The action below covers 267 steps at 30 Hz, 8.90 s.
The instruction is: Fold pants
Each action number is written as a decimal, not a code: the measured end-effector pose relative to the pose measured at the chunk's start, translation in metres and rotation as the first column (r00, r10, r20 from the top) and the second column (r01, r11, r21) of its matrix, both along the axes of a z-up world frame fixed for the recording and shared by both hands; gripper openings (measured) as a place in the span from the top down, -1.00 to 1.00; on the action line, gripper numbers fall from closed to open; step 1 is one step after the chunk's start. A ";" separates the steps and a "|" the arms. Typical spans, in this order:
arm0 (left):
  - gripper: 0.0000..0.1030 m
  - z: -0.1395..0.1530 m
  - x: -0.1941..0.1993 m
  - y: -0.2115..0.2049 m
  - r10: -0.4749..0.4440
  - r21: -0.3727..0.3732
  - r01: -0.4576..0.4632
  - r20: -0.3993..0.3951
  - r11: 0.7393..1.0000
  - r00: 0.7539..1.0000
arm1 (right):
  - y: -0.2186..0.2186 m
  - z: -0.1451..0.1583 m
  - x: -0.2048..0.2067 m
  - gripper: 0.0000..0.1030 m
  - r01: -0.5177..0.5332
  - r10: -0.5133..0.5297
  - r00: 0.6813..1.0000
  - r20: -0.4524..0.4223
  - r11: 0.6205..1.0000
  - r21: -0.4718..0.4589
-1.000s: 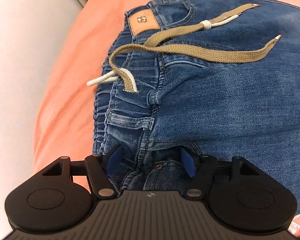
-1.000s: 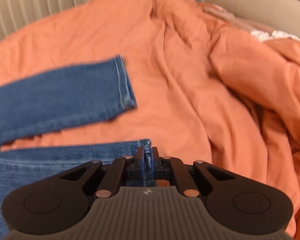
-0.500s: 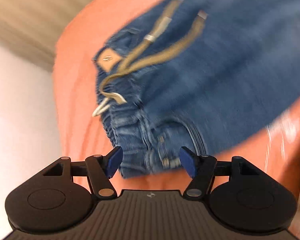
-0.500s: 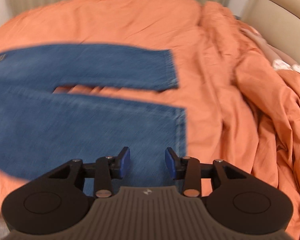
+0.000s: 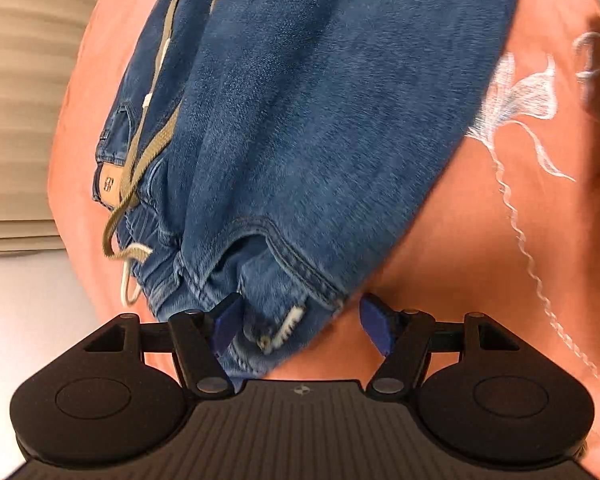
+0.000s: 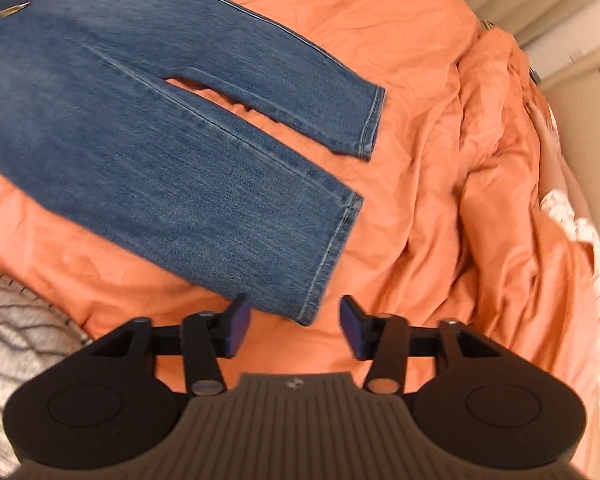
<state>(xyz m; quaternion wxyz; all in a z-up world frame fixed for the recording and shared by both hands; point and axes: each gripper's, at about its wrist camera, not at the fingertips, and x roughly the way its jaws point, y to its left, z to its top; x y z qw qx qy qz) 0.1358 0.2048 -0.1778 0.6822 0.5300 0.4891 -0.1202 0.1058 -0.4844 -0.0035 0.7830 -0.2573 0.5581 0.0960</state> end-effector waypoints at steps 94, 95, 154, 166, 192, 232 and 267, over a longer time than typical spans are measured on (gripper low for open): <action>0.73 0.079 0.329 0.049 0.680 -0.493 -0.540 0.154 0.682 0.717 | 0.097 -0.181 0.363 1.00 0.042 0.021 0.965 0.260 0.972 -0.233; 0.73 0.081 0.328 0.048 0.686 -0.499 -0.541 0.160 0.677 0.710 | 0.096 -0.179 0.364 1.00 0.053 0.010 0.965 0.262 0.971 -0.232; -0.11 0.115 0.198 0.151 0.780 -0.659 -0.573 0.033 0.487 0.625 | 0.415 -0.133 0.354 0.38 0.056 -0.151 0.980 0.133 0.840 0.539; -0.11 0.123 0.163 0.052 0.723 -0.737 -0.505 -0.031 0.450 0.690 | 0.065 -0.097 0.263 0.24 0.481 -0.643 0.760 0.095 0.654 0.584; -0.15 0.093 0.183 0.039 0.795 -0.665 -0.612 -0.043 0.429 0.605 | -0.103 -0.123 0.201 1.00 0.458 -0.865 0.487 -0.117 0.140 0.878; -0.20 0.107 0.075 -0.042 0.418 -0.647 -0.499 -0.292 0.576 0.860 | -0.101 -0.162 0.190 0.82 0.606 -0.884 0.455 -0.107 0.220 0.765; 0.79 0.112 0.108 -0.108 0.659 -0.614 -0.595 -0.156 0.519 0.736 | -0.103 -0.097 0.171 1.00 0.552 -0.899 0.427 0.096 0.343 0.760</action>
